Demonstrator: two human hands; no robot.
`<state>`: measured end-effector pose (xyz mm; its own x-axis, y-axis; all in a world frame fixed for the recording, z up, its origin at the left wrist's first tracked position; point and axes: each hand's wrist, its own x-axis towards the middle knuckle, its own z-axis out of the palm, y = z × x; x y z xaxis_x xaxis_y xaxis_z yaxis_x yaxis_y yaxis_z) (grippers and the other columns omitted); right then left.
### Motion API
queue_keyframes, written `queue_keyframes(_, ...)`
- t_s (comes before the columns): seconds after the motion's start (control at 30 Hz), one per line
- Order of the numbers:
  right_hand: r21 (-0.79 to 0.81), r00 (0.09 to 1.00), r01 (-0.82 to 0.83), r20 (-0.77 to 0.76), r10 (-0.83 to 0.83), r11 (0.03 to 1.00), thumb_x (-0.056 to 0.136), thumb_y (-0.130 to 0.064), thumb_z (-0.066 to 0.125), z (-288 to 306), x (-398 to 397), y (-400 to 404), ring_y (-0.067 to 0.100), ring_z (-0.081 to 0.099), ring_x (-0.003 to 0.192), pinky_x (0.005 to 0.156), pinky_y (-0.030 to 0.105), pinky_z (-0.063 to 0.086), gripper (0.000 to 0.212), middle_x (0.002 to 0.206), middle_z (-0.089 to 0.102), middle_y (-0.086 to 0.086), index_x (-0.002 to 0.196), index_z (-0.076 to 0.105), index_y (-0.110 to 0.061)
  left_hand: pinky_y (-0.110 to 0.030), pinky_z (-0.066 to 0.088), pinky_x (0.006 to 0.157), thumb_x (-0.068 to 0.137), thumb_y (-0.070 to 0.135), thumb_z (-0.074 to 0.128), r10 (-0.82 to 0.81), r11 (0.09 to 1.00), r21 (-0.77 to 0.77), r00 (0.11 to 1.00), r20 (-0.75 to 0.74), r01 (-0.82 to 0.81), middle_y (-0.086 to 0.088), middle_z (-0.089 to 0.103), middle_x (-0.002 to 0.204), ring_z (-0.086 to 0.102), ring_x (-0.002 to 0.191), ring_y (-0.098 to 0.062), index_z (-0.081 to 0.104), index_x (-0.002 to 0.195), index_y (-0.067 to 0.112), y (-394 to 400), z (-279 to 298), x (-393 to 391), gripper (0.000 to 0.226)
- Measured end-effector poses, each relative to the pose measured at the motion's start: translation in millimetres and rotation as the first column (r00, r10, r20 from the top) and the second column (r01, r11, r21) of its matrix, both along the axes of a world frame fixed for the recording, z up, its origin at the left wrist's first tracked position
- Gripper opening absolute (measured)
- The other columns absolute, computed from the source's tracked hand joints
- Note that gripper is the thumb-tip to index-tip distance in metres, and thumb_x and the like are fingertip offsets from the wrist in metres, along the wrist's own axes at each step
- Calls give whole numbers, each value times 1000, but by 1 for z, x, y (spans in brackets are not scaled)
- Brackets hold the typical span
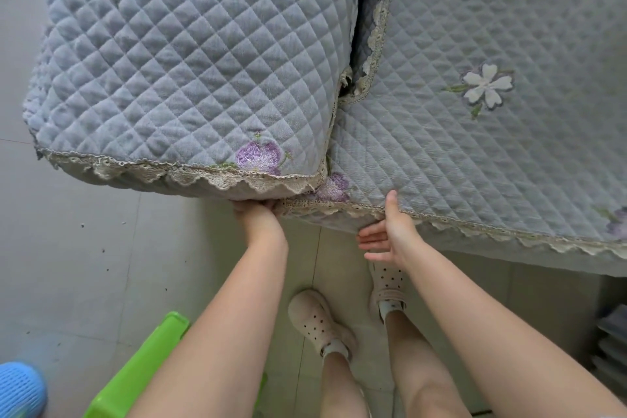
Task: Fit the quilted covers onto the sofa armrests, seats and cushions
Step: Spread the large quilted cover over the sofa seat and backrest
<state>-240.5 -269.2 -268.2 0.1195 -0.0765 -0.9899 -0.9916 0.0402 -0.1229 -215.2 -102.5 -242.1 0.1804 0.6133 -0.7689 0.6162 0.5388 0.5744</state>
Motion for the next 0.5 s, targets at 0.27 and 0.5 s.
queue_keyframes(0.27, -42, 937, -335, 88, 338, 941, 97, -36, 34, 25, 9, -34, 16, 53, 59, 58, 27, 42, 42, 88, 59, 7, 70, 53, -10, -30, 39, 80, 93, 15, 40, -789, 480, -18, 422, -446, 877, -21, 60, 114, 54, 106, -32, 60, 89, 2, -52, 39, -14, 24)
queue_keyframes(0.5, -324, 775, -518, 213, 594, 792, 98, -22, 34, 70, 27, -121, 15, 41, 61, 54, 26, 28, 25, 74, 46, 4, 82, 49, -8, -34, 40, 90, 94, 21, 34, -849, 146, -65, 91, -520, 987, -16, 52, 127, 49, 116, -31, 51, 119, 1, -119, 75, 35, 36)
